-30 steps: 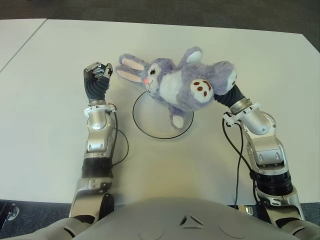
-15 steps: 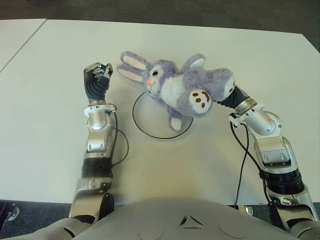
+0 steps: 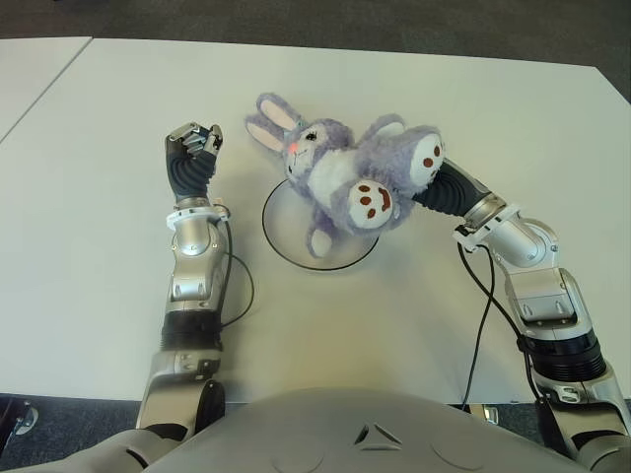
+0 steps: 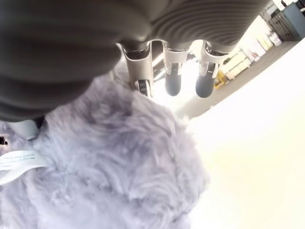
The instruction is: Put the doll into the plate.
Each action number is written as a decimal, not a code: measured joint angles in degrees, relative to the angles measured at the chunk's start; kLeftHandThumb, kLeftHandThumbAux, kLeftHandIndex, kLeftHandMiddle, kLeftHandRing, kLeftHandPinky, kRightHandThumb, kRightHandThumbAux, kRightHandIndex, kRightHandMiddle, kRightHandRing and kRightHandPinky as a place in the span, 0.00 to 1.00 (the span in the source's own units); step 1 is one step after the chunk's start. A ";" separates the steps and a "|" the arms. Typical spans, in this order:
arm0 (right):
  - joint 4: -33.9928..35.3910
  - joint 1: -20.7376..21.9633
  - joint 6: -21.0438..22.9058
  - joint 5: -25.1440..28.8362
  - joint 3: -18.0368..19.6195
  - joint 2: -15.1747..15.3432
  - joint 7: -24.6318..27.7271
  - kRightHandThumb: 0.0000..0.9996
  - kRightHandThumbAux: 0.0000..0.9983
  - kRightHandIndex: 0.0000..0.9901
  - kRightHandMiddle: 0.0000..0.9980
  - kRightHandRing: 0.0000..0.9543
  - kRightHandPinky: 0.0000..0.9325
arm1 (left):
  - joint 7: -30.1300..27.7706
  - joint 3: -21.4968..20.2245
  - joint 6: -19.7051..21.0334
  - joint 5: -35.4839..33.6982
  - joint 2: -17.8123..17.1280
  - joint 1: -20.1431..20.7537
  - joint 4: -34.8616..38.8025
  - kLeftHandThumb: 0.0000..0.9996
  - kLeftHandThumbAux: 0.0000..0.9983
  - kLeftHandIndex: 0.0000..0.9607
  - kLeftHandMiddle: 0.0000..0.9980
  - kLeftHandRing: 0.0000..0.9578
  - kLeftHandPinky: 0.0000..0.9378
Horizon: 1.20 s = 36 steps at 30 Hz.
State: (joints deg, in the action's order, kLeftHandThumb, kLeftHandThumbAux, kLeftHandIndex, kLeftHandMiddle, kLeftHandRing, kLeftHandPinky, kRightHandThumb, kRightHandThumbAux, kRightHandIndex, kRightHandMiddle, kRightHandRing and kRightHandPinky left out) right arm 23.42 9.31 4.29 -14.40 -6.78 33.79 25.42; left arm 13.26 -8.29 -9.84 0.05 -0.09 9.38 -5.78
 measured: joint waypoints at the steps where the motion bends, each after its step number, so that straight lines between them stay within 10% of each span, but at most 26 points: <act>1: -0.17 0.00 -0.18 0.01 0.01 0.07 0.16 0.54 0.25 0.00 0.00 0.00 0.00 | 0.00 0.02 0.00 0.00 0.00 0.01 0.00 0.71 0.71 0.46 0.88 0.93 0.93; 36: -3.02 0.82 -6.11 -2.03 0.32 3.91 4.23 0.57 0.21 0.00 0.00 0.00 0.00 | 0.00 0.25 -0.06 -0.08 0.00 0.03 -0.03 0.71 0.71 0.46 0.88 0.92 0.93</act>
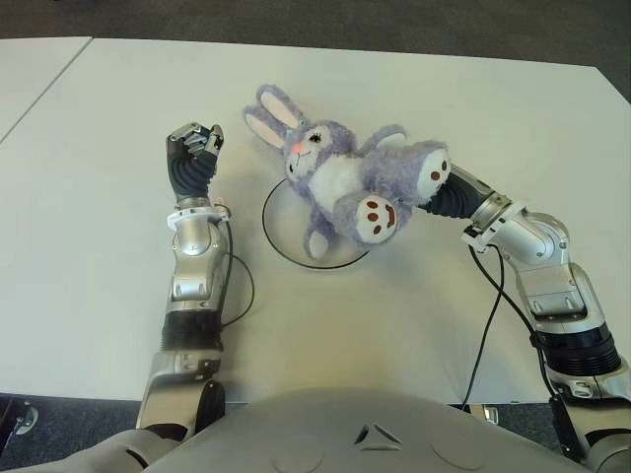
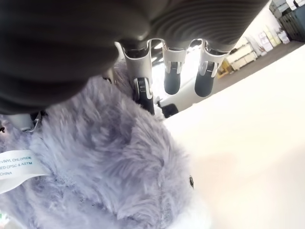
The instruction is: Put the doll into the plate.
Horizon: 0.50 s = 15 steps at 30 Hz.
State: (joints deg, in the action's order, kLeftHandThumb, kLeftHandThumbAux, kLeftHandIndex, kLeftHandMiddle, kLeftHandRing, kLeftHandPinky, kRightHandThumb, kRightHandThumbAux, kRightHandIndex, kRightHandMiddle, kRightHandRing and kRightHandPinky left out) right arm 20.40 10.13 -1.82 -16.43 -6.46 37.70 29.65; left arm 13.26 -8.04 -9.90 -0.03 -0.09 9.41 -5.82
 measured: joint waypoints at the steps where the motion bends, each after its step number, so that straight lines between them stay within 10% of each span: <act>1: -0.04 0.04 0.00 -0.04 0.01 0.12 0.18 0.58 0.21 0.00 0.00 0.00 0.00 | 0.00 0.01 -0.04 0.00 0.00 0.00 0.00 0.71 0.71 0.46 0.88 0.92 0.93; 15: 0.09 2.22 0.02 -0.20 0.42 4.59 5.30 0.63 0.21 0.00 0.00 0.00 0.00 | 0.00 0.05 0.06 0.00 0.03 -0.03 0.07 0.71 0.71 0.46 0.88 0.92 0.93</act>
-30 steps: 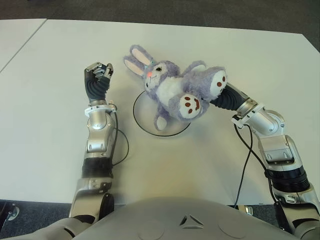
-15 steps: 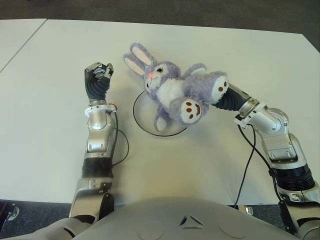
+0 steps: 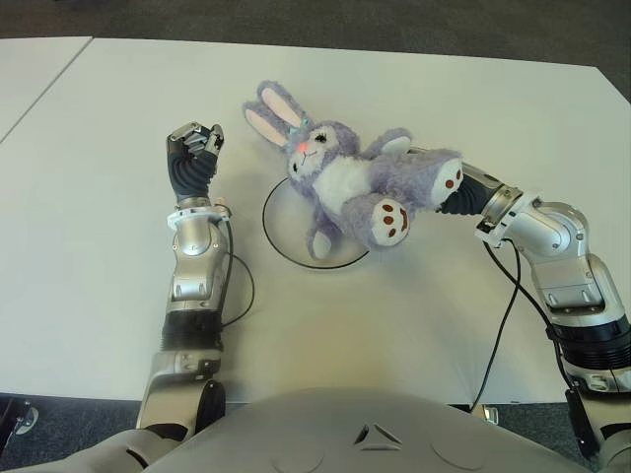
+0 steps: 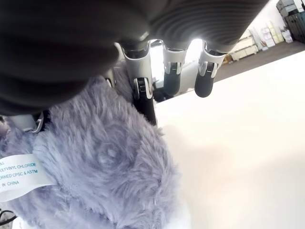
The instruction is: Put the doll into the plate.
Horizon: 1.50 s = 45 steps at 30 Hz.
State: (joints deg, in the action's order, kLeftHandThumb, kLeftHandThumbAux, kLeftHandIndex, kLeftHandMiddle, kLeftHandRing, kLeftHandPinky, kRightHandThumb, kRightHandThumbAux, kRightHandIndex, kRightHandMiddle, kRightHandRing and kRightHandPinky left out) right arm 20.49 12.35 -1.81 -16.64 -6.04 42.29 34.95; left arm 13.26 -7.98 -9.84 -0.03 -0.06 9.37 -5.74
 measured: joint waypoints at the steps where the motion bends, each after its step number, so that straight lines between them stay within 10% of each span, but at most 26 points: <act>1: 0.00 0.05 0.00 0.00 0.02 0.09 0.15 0.62 0.21 0.00 0.00 0.00 0.00 | 0.00 0.00 0.07 0.00 0.00 0.00 0.01 0.71 0.71 0.46 0.88 0.92 0.93; 45: 6.63 1.74 5.40 5.32 5.55 4.40 8.16 0.59 0.19 0.00 0.00 0.00 0.00 | -0.01 0.15 0.30 -0.03 0.01 -0.05 0.04 0.71 0.71 0.46 0.88 0.93 0.93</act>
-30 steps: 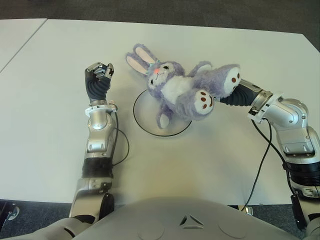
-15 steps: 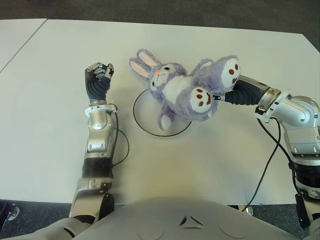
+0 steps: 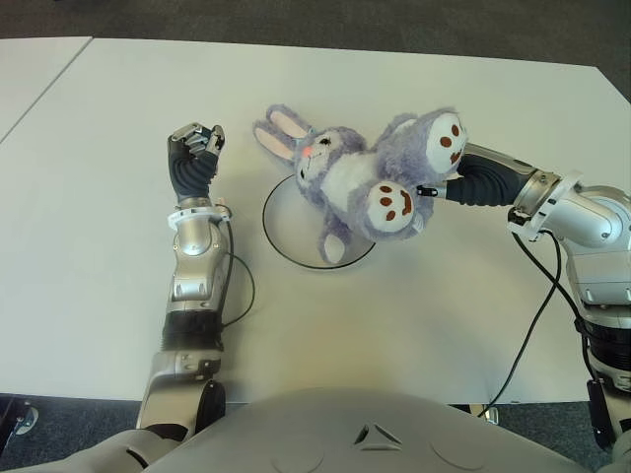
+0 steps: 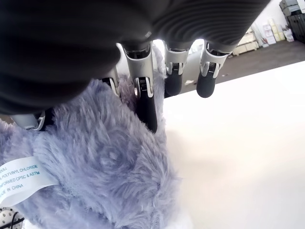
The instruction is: Put the doll into the plate.
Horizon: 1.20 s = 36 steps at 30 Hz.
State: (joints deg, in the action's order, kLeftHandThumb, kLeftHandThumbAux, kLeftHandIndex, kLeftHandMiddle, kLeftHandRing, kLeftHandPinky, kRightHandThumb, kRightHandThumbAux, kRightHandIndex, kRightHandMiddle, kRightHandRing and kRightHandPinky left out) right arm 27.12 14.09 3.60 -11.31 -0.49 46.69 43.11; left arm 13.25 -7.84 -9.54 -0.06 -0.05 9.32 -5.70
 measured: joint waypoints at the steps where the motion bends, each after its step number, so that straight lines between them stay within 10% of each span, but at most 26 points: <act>1: 0.00 0.00 -0.04 0.03 0.00 0.00 0.00 0.59 0.19 0.00 0.00 0.00 0.00 | 0.00 0.01 0.00 0.00 0.00 0.00 0.00 0.71 0.71 0.46 0.88 0.93 0.93; 36: -1.37 1.65 -7.74 2.13 -0.88 0.71 1.85 0.56 0.21 0.00 0.00 0.00 0.00 | -0.04 0.19 0.00 -0.12 -0.02 0.00 -0.02 0.71 0.71 0.46 0.88 0.92 0.93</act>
State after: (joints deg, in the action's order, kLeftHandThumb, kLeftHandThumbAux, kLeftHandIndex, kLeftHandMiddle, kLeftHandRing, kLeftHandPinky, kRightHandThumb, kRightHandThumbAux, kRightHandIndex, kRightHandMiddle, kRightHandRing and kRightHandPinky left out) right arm 25.76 15.74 -4.14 -9.18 -1.37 47.40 44.96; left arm 13.21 -7.65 -9.54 -0.17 -0.07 9.32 -5.72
